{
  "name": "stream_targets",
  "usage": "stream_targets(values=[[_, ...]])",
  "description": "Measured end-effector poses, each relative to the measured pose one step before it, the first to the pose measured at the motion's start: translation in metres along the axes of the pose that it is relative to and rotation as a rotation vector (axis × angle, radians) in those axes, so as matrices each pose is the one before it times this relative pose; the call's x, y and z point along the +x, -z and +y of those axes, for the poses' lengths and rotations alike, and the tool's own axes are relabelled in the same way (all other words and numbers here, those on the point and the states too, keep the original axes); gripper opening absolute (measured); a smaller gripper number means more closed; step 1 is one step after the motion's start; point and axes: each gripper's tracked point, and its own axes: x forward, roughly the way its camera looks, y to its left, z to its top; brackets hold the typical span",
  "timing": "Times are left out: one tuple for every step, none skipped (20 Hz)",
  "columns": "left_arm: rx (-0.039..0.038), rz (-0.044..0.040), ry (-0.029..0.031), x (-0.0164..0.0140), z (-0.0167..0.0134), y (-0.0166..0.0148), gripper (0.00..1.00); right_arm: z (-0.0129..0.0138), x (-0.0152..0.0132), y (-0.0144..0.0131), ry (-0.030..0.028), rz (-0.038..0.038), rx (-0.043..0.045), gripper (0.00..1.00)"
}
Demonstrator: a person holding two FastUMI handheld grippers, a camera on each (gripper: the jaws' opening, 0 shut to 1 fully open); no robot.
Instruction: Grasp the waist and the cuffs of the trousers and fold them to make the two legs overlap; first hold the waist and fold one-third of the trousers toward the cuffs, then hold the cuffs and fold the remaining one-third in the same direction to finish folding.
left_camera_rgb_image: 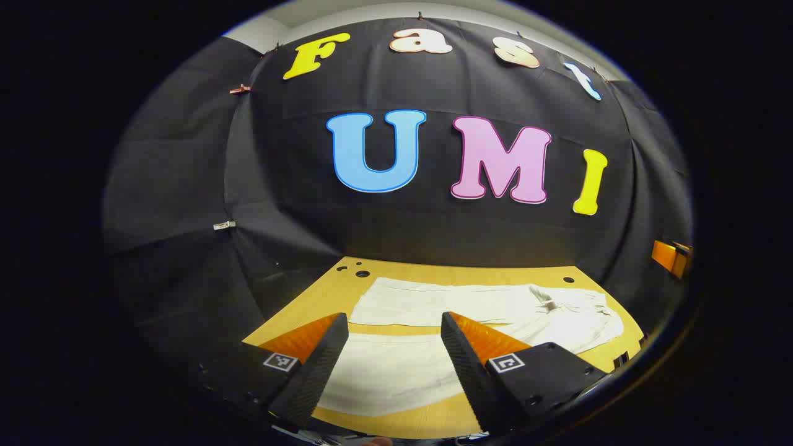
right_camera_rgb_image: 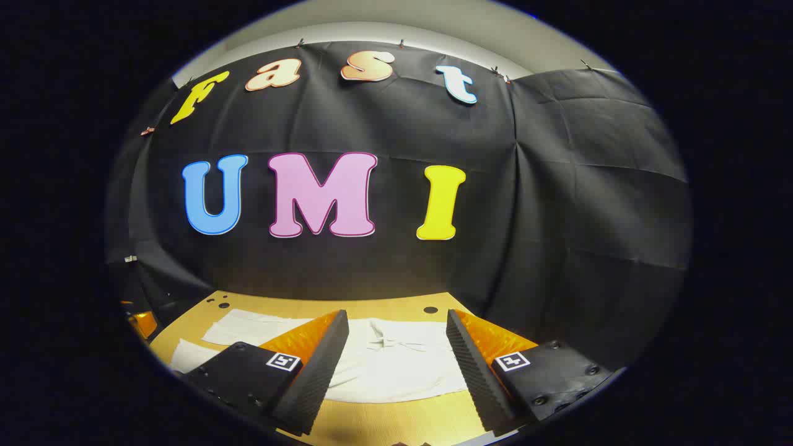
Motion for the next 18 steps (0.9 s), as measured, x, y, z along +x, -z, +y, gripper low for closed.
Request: stream_targets(values=[[-0.00185, 0.00578, 0.00612, 0.00247, -0.00261, 0.00302, 0.96, -0.00177, 0.00516, 0.00054, 0.00658, 0.00165, 0.00482, 0.98], [-0.00228, 0.00736, 0.00921, 0.00278, -0.00261, 0.00093, 0.96, -0.0005, 0.0025, 0.0003, 0.0033, 0.00294, -0.00085, 0.98], [-0.00067, 0.00717, 0.00197, 0.00249, -0.00069, 0.0023, 0.96, 0.0001, 0.00203, 0.0005, 0.00121, 0.00213, -0.00338, 0.98], [-0.0006, 0.00187, -0.00038, 0.002, -0.0005, 0.00008, 0.96, 0.00104, 0.00268, 0.00055, -0.00334, 0.00248, -0.002, 0.98], [-0.00018, 0.0008, 0.00065, 0.00298, -0.00134, 0.00056, 0.96, 0.00068, 0.00189, 0.00303, -0.00407, 0.0036, -0.00328, 0.98], [0.0017, 0.00154, 0.00118, 0.00275, -0.00125, -0.00037, 0.96, 0.00071, 0.00193, 0.00135, -0.00354, 0.0038, -0.00415, 0.98], [0.00696, 0.00052, 0.00392, 0.00253, -0.00116, 0.00038, 0.96, 0.00066, 0.00309, 0.00121, -0.00271, 0.00514, -0.00331, 0.98], [0.0129, -0.00291, 0.00488, 0.00292, -0.00083, -0.00161, 0.96, 0.00155, 0.00254, -0.00036, -0.0079, -0.00033, -0.00205, 0.98], [0.01535, -0.00137, 0.00153, 0.00312, 0.00007, 0.00095, 0.96, -0.00169, 0.00303, 0.00146, 0.00211, -0.00546, -0.0058, 0.98], [0.01164, -0.00544, -0.00454, 0.00199, 0.00312, -0.00273, 0.96, -0.00201, 0.00395, -0.00177, 0.00338, -0.00494, -0.00889, 0.98], [0.00402, -0.0065, -0.00413, 0.00146, 0.0029, -0.00251, 0.96, -0.00066, 0.00437, -0.00222, 0.00007, -0.00522, -0.00904, 0.98], [-0.0024, 0.00009, 0.00441, 0.00268, 0.00019, -0.0005, 0.96, -0.00215, 0.00268, -0.00323, 0.00486, -0.00917, -0.00791, 0.98], [-0.00392, 0.00503, 0.00249, 0.00288, -0.00082, 0.00224, 0.96, -0.00053, 0.00355, -0.00256, -0.00033, -0.00754, -0.00387, 0.98], [-0.00428, 0.00546, -0.00265, 0.00192, 0.00055, 0.00116, 0.96, 0.00182, 0.00276, -0.00173, -0.00548, -0.00275, -0.00231, 0.98], [-0.00685, 0.00286, -0.0013, 0.00244, 0.00045, 0.00055, 0.96, 0.00148, 0.00111, 0.00107, -0.00641, -0.00016, -0.0052, 0.98], [-0.00649, 0.00038, -0.00321, 0.00089, -0.00029, -0.00142, 0.96, 0.00126, 0.00094, 0.0016, -0.00745, 0.00245, -0.00833, 0.98], [-0.00346, -0.00173, -0.00292, 0.00095, -0.00011, 0.00052, 0.96, 0.00097, 0.00229, 0.00028, -0.00786, 0.00154, -0.00936, 0.98], [0.00112, -0.00471, -0.00244, -0.00016, -0.00042, -0.00088, 0.96, 0.0019, 0.00021, -0.00069, -0.01084, -0.00269, -0.0063, 0.98]])
